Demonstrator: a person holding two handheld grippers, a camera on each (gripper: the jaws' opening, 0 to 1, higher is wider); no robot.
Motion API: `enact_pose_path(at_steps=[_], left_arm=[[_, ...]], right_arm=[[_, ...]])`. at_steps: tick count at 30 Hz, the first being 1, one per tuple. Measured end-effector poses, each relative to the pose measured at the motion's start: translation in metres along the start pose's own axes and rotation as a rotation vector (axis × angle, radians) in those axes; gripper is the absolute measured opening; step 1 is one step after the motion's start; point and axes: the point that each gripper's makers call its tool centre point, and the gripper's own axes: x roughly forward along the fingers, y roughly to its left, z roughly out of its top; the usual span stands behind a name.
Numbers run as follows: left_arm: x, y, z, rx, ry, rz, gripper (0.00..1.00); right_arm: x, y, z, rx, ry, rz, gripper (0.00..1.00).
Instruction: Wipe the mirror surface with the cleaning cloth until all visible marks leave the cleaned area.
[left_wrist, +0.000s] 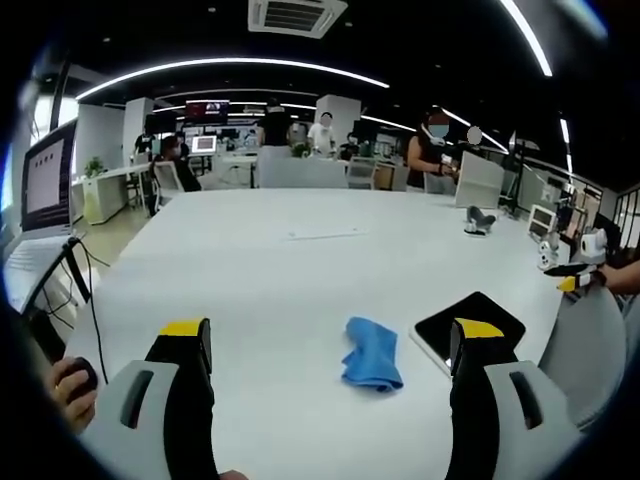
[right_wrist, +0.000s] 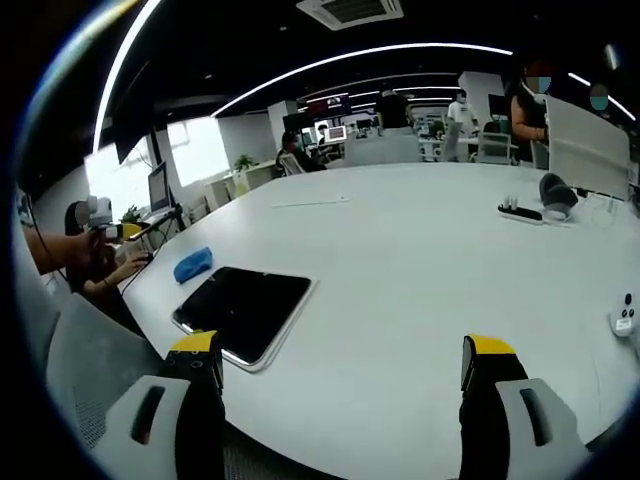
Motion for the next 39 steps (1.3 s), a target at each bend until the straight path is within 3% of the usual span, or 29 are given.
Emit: enact_pose_path(at_steps=[19,30,39], left_arm=[[0.005,-0.001,-0.001,-0.004,0.003,-0.003,0.99],[0.007,0.000,-0.013,-0.005,0.028,-0.001,0.99],[0.011,0.001,-0.012,-0.009,0.024,-0.002,0.99]], right_arm=[[0.000,-0.001,-0.001,-0.019,0.003,-0.003,0.99],[0.001,0.000,-0.003,-0.020,0.015,0.000,0.99],[0.001,0.001,-0.004,-0.017,0.026,-0.001,0.99]])
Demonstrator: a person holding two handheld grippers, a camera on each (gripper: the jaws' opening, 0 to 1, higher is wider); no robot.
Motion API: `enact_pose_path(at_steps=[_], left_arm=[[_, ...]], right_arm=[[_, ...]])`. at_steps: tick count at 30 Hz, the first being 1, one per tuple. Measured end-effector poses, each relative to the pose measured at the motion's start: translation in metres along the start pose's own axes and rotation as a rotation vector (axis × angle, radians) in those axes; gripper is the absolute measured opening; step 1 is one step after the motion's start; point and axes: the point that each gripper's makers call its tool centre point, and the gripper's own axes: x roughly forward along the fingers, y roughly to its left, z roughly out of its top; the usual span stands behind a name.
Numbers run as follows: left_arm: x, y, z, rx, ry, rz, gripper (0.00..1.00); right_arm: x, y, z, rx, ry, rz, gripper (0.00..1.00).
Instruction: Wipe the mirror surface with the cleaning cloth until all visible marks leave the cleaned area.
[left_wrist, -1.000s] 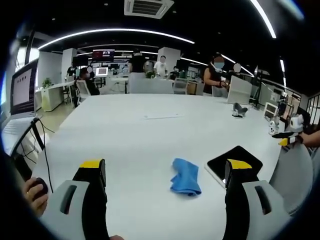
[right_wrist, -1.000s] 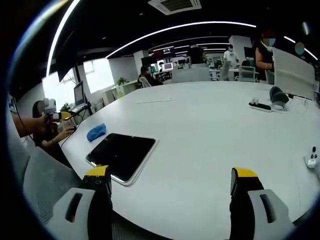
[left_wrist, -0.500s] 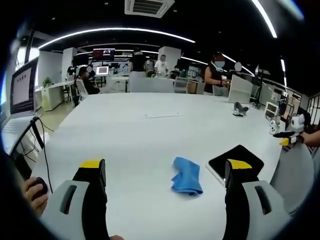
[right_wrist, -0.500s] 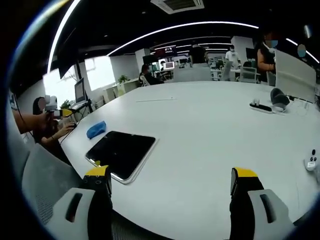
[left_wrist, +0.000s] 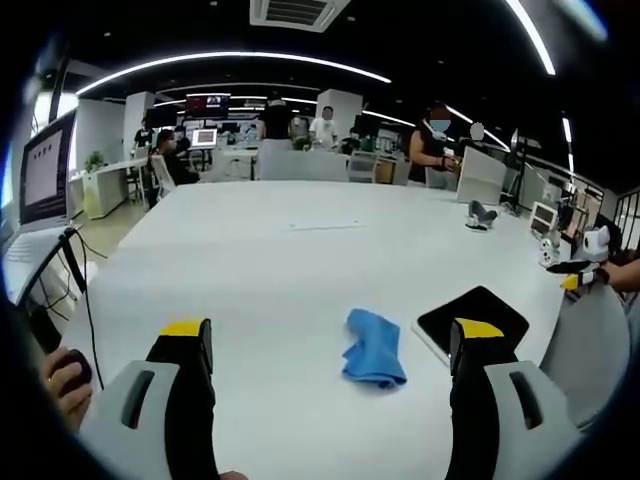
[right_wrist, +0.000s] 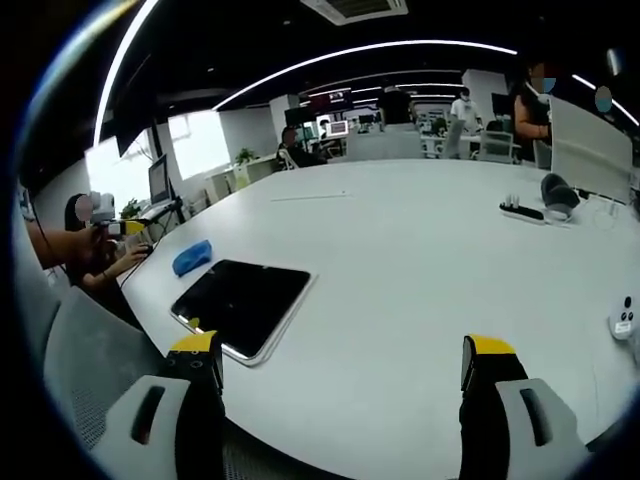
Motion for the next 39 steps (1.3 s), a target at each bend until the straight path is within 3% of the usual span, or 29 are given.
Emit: enact_pose_path(at_steps=[39], left_arm=[[0.0069,0.0019,0.0021,0.021,0.002,-0.002,0.99]], right_arm=[[0.0005,-0.0019,-0.0008,0.011,-0.001,-0.004,0.99]])
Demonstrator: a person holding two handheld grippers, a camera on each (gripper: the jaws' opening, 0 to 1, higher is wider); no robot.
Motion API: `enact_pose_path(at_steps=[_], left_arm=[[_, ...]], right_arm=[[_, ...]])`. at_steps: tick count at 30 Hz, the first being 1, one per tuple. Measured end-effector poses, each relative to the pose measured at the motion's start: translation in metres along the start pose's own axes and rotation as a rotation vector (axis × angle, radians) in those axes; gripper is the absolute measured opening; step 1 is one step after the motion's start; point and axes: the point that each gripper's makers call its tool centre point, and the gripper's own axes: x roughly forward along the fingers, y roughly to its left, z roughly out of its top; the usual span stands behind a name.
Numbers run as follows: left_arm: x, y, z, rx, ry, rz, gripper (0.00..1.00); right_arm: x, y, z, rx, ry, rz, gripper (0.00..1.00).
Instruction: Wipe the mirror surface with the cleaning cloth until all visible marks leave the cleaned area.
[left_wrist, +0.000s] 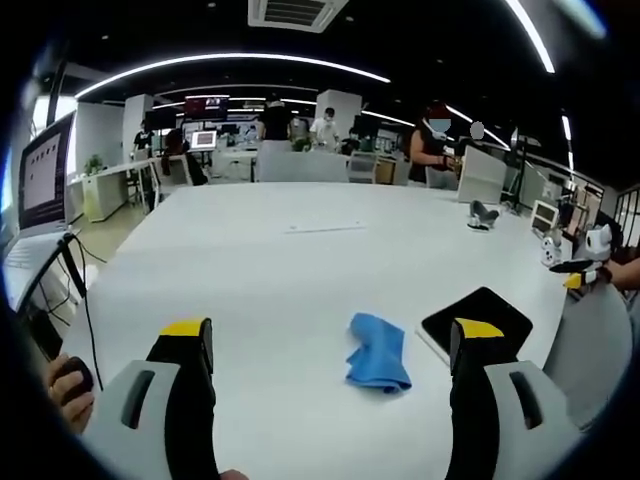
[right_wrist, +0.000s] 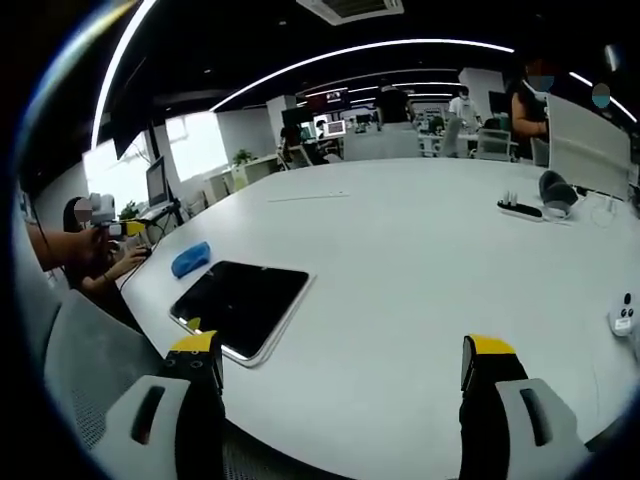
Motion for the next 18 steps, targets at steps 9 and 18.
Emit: enact_pose_path(at_steps=[9,18], left_arm=[[0.003,-0.003,-0.001,0.017,0.020,-0.010,0.99],[0.024,-0.029,0.005,0.049,0.042,-0.071,0.93]], right_arm=[[0.000,0.000,0.000,0.000,-0.002,0.004,0.99],[-0.001,0.001,0.002,0.004,-0.011,0.002,0.99]])
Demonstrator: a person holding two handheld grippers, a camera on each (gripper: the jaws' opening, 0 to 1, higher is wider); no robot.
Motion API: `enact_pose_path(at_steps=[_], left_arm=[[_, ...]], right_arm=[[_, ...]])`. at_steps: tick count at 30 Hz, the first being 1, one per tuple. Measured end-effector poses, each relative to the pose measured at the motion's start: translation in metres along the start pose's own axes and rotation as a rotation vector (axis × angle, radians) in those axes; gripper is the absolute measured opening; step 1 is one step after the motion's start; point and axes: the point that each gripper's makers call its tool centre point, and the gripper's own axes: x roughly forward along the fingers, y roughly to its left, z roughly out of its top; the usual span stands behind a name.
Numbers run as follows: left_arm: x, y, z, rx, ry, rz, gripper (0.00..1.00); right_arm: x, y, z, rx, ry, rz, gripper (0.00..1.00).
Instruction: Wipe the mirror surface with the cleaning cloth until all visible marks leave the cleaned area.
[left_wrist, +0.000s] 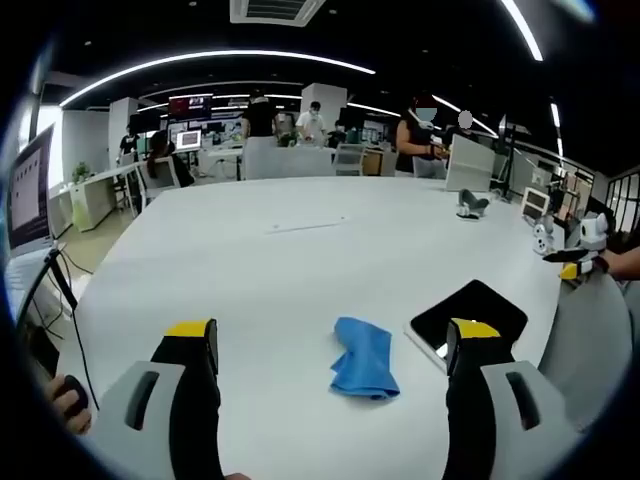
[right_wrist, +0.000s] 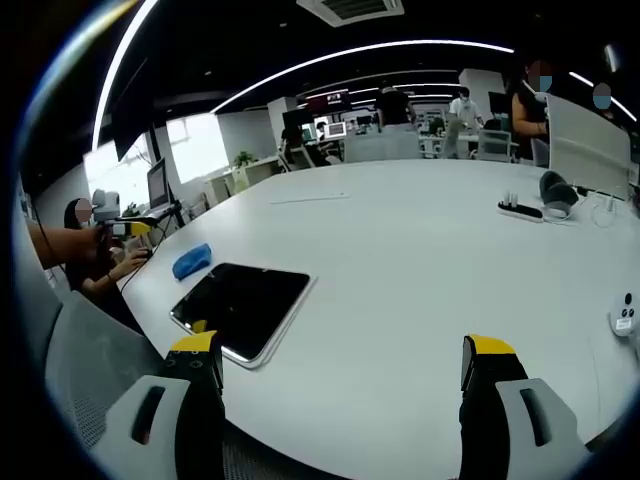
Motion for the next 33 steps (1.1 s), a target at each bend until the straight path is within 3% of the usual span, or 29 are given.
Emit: enact_pose_path(at_steps=[2,3,5,7,10,12,14,16,19,22,26,27,33], left_arm=[[0.008,-0.007,-0.005,0.019,0.029,-0.012,0.91],[0.014,-0.011,-0.015,0.042,0.087,-0.019,0.88],[0.023,-0.019,-0.021,0.048,0.113,-0.039,0.81],[0.039,-0.021,-0.035,0.093,0.177,-0.049,0.67],[0.057,-0.018,-0.057,0.026,0.259,-0.035,0.48],[0.068,-0.017,-0.071,-0.014,0.314,-0.024,0.42],[0.075,-0.011,-0.083,-0.003,0.360,0.012,0.38],[0.079,-0.015,-0.088,-0.003,0.387,0.002,0.24],[0.081,-0.012,-0.094,0.009,0.427,0.027,0.12],[0.081,-0.009,-0.108,-0.009,0.502,0.056,0.08],[0.082,-0.006,-0.103,-0.029,0.477,0.067,0.05],[0.082,-0.001,-0.102,-0.027,0.460,0.094,0.05],[0.079,-0.004,-0.099,-0.141,0.458,0.110,0.04]], right_arm=[[0.000,0.000,0.000,0.001,-0.001,-0.001,0.99],[0.000,0.000,0.000,0.001,-0.002,-0.001,0.99],[0.000,0.000,0.000,0.002,-0.003,-0.001,0.99],[0.000,0.000,0.001,0.003,-0.005,-0.002,0.99],[0.000,-0.001,0.001,0.005,-0.006,-0.003,0.99],[0.000,-0.001,0.001,0.006,-0.007,-0.004,0.99],[0.000,-0.002,0.001,0.007,-0.007,-0.005,0.99],[0.000,-0.002,0.001,0.008,-0.009,-0.007,0.99],[0.000,-0.002,0.002,0.011,-0.011,-0.011,0.99],[0.000,-0.002,0.002,0.013,-0.011,-0.011,0.99],[0.000,-0.001,0.001,0.010,-0.005,-0.009,0.99],[0.000,-0.001,0.001,0.011,-0.004,-0.009,0.99],[0.001,-0.001,0.000,0.010,0.001,-0.008,0.99]])
